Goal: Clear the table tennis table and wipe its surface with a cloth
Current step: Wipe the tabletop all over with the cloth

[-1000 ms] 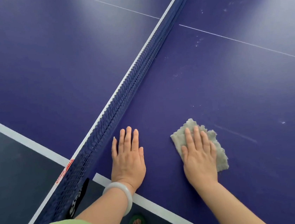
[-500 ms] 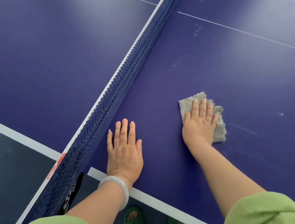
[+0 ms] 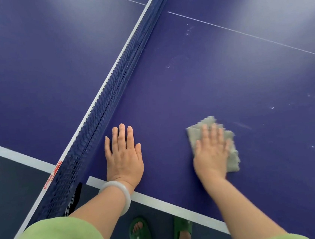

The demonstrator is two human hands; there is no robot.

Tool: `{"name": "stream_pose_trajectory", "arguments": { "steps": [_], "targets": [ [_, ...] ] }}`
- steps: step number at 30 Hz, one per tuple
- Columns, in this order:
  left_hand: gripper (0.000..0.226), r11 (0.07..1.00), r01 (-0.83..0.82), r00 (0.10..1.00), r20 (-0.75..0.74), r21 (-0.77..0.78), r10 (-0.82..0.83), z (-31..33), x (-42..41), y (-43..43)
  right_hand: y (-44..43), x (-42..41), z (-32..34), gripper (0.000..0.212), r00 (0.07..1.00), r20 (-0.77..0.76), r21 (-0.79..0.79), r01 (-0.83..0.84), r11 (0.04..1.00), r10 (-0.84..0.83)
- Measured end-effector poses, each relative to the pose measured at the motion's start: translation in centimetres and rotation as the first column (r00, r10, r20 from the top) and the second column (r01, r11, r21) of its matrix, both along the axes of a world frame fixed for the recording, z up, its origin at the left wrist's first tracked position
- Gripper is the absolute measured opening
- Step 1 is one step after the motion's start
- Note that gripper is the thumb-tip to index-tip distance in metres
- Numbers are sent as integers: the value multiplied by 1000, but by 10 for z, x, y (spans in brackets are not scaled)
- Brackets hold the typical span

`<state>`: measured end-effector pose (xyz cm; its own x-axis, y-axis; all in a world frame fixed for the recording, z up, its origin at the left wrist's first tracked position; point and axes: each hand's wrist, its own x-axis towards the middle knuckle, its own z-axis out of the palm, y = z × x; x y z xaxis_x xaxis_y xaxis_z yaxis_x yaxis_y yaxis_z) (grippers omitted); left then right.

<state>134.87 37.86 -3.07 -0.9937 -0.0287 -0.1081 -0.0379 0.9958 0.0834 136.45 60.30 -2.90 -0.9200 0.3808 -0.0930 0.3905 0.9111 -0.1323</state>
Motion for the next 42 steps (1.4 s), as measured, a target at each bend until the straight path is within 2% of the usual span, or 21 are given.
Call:
{"name": "stream_pose_trajectory", "arguments": {
  "steps": [3,6,8,10,12,14,15,17,20,22,24,26,28,29,30,32,35,37,38,40,42],
  "targets": [
    [64,1000,-2,1000,-8,12,2,0,0,-1,-36,37,0,54,894,-12,16,-448,894,449],
    [64,1000,3,1000,-13,1,-3,-1,0,-1,10,57,3,54,834,7,-7,-552,834,552],
    [65,1000,5,1000,-12,3,-5,0,0,0,57,55,5,55,910,20,17,-415,910,415],
    [64,1000,6,1000,-17,3,-6,0,0,1,93,43,7,54,985,47,26,-167,986,165],
    [64,1000,4,1000,-15,2,-4,-1,0,1,96,26,7,53,992,58,8,108,994,-108],
    [63,1000,1,1000,-13,5,-1,0,1,1,69,9,7,56,976,43,3,215,977,-215],
    [63,1000,1,1000,-14,4,-1,0,1,1,48,3,5,56,988,25,2,151,989,-151],
    [63,1000,0,1000,-9,1,0,1,1,1,3,-2,2,55,982,-24,-19,-185,982,185],
    [62,1000,3,1000,-11,-2,-3,2,1,1,-15,-7,3,54,744,-17,-23,-668,744,668],
    [58,1000,3,1000,-19,5,-2,2,0,2,18,-23,4,53,690,-15,-25,-724,689,724],
    [56,1000,-6,999,-37,1,6,3,-1,2,62,-43,1,53,850,-6,-12,-526,850,526],
    [62,1000,-7,1000,-26,7,7,5,-1,2,98,-60,5,54,993,15,-24,-117,993,117],
    [63,1000,-6,1000,-29,9,7,6,-1,2,99,-67,7,55,987,30,-45,158,986,-156],
    [62,1000,-7,1000,-24,8,8,6,0,2,87,-68,6,56,983,27,-44,181,983,-180],
    [62,1000,-6,1000,-11,8,7,7,0,3,70,-66,5,57,991,16,-34,130,991,-129],
    [62,1000,-8,1000,10,12,8,9,0,3,28,-63,0,56,988,-15,-21,-156,987,156],
    [61,998,-22,1000,12,58,21,11,-2,3,-14,-76,-1,56,784,-25,-18,-621,784,621],
    [59,992,-28,999,-19,123,31,12,-5,4,-13,-102,0,55,635,-16,-15,-772,635,772],
    [58,990,-16,999,-25,139,20,13,-10,6,-5,-118,-1,54,617,-9,-7,-787,617,787],
    [60,992,4,1000,-29,123,0,14,-23,11,16,-151,-3,54,757,4,-9,-654,757,654],
    [63,994,-32,999,15,105,31,13,-38,16,30,-170,0,55,932,30,-38,-360,932,361]
  ]
}}
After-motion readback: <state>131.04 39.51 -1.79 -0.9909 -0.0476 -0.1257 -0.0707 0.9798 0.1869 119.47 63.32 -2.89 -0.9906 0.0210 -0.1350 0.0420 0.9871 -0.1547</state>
